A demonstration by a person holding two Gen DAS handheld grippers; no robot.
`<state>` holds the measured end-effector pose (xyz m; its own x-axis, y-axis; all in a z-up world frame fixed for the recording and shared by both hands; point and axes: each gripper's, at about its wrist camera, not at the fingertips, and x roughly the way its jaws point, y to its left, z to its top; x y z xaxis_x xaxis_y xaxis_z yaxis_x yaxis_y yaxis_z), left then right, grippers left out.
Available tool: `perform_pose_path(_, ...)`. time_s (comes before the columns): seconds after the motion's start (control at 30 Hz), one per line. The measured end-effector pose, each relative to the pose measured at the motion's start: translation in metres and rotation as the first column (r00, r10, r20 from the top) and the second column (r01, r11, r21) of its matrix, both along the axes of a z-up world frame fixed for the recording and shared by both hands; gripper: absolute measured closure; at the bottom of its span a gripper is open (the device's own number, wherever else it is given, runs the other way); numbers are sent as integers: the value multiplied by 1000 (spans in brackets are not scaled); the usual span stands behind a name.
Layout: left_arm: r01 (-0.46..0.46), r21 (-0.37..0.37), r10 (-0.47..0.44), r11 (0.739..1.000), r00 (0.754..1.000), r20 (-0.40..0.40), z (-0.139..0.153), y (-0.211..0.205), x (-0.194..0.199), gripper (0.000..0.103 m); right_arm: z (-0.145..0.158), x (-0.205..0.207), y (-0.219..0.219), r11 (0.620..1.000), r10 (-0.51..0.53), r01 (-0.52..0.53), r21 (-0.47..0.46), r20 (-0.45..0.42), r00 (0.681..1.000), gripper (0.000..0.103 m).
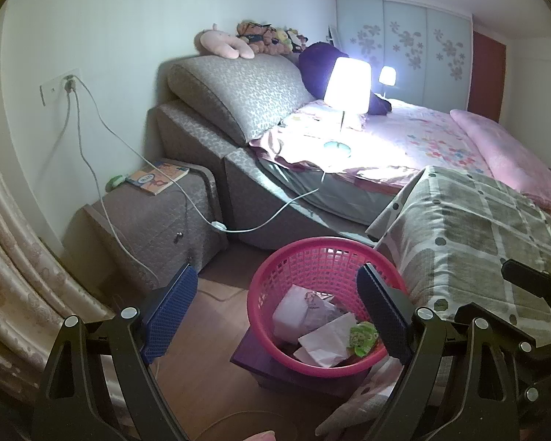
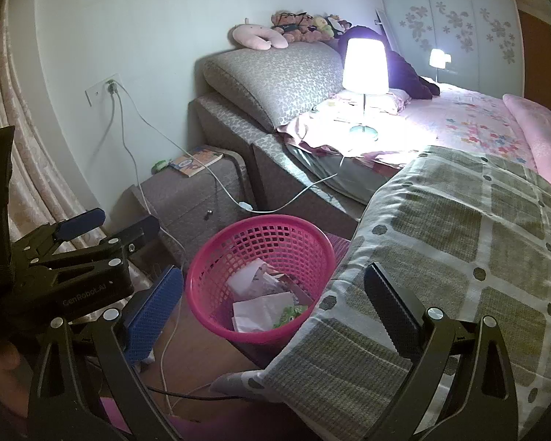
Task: Collect trash
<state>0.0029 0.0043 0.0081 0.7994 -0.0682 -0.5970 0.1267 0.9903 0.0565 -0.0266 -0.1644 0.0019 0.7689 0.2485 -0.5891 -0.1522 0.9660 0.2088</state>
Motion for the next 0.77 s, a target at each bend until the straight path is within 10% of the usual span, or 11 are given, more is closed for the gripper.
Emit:
perform_pose_path(0.47,34,-38,-33,999,999,13,-1,-10,-6,18,0,-8,-9,999,-31,31,21,5,1000,7)
perform_pose_path(0.77,252,-33,-253,967,967,-39,-28,-108,-32,18,-7,-68,-110,953,-301,302,-19,29,953,7)
